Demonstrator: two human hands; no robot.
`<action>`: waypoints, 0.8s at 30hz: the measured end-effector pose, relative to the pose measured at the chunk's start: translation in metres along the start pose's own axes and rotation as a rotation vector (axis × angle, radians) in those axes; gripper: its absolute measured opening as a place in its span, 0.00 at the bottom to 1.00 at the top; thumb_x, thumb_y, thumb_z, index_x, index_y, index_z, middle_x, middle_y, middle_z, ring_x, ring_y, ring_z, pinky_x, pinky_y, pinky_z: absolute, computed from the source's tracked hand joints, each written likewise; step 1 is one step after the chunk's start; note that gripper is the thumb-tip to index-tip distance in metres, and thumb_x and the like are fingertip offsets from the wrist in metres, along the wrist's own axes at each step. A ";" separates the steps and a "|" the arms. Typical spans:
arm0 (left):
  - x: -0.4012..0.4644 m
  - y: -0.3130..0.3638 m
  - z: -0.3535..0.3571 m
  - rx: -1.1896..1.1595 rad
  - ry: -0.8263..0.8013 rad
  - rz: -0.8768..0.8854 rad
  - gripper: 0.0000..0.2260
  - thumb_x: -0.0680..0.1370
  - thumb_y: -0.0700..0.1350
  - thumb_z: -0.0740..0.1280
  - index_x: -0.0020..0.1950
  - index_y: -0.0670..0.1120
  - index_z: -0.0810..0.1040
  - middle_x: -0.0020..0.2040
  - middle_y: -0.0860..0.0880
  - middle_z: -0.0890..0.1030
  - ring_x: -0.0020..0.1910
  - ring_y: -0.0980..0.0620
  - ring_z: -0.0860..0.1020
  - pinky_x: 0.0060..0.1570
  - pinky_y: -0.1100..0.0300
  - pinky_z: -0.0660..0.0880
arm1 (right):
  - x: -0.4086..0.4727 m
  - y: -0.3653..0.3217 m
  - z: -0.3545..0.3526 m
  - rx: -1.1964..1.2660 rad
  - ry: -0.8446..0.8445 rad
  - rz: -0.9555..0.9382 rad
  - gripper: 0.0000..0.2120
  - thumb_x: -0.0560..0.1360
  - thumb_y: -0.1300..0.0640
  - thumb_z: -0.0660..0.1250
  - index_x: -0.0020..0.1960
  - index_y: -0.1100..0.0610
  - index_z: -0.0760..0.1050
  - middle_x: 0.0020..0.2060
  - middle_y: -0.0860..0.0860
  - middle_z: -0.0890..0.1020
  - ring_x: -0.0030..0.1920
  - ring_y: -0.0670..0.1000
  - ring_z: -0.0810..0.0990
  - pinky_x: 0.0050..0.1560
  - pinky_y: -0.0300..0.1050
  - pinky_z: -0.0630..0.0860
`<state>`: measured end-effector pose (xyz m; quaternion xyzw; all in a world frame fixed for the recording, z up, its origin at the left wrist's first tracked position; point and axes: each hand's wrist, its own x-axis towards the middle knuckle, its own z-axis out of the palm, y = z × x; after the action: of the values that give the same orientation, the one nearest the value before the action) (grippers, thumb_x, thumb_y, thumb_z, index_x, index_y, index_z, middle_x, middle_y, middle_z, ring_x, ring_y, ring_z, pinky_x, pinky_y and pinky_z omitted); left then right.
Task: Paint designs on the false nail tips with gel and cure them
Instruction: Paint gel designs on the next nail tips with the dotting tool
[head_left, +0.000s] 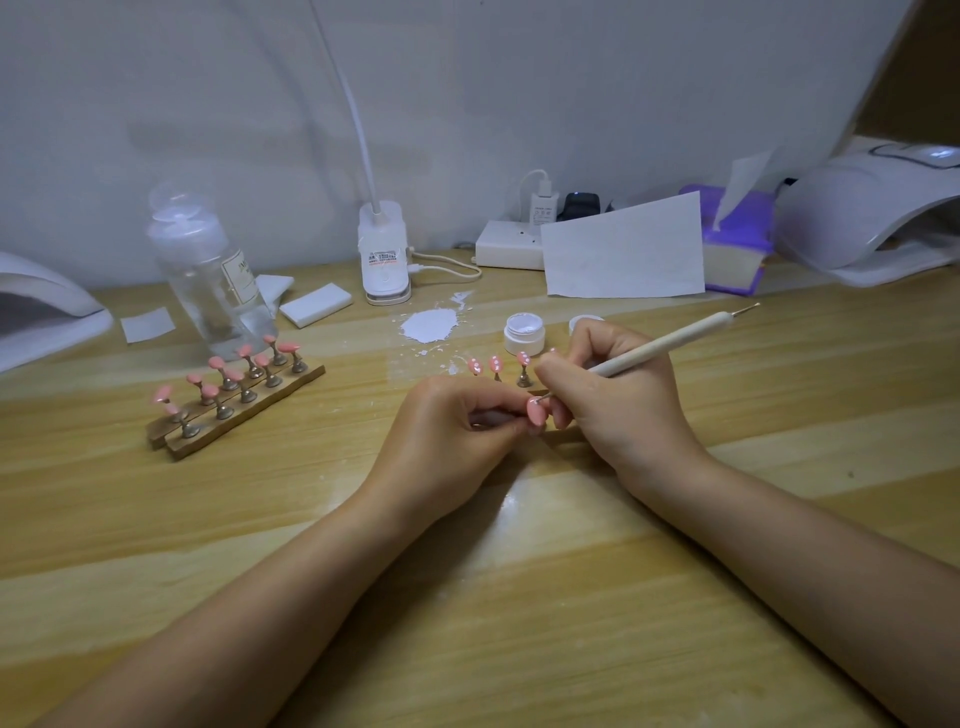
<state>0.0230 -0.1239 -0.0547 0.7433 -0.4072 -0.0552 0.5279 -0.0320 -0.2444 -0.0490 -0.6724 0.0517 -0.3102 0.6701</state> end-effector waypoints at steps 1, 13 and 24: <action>0.000 0.000 0.000 0.000 0.003 0.002 0.07 0.70 0.32 0.70 0.43 0.41 0.84 0.39 0.51 0.84 0.39 0.64 0.79 0.48 0.60 0.78 | 0.000 0.000 0.000 0.000 -0.001 0.000 0.18 0.68 0.74 0.62 0.26 0.59 0.61 0.14 0.46 0.68 0.17 0.42 0.72 0.22 0.30 0.66; -0.001 0.000 0.000 -0.024 0.015 -0.043 0.08 0.69 0.34 0.72 0.38 0.46 0.83 0.37 0.49 0.84 0.37 0.61 0.80 0.49 0.56 0.78 | 0.004 -0.003 -0.004 0.059 0.277 -0.012 0.21 0.70 0.56 0.71 0.25 0.54 0.64 0.17 0.43 0.68 0.20 0.40 0.67 0.24 0.34 0.72; 0.000 -0.001 0.000 -0.019 0.015 -0.030 0.13 0.69 0.33 0.71 0.35 0.53 0.81 0.34 0.56 0.82 0.36 0.65 0.79 0.46 0.66 0.76 | 0.047 -0.020 -0.019 -0.233 0.144 0.027 0.16 0.71 0.50 0.70 0.30 0.55 0.69 0.18 0.46 0.75 0.20 0.40 0.70 0.23 0.31 0.65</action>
<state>0.0236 -0.1241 -0.0552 0.7447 -0.3911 -0.0614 0.5373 -0.0104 -0.2823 -0.0155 -0.7209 0.1445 -0.3406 0.5860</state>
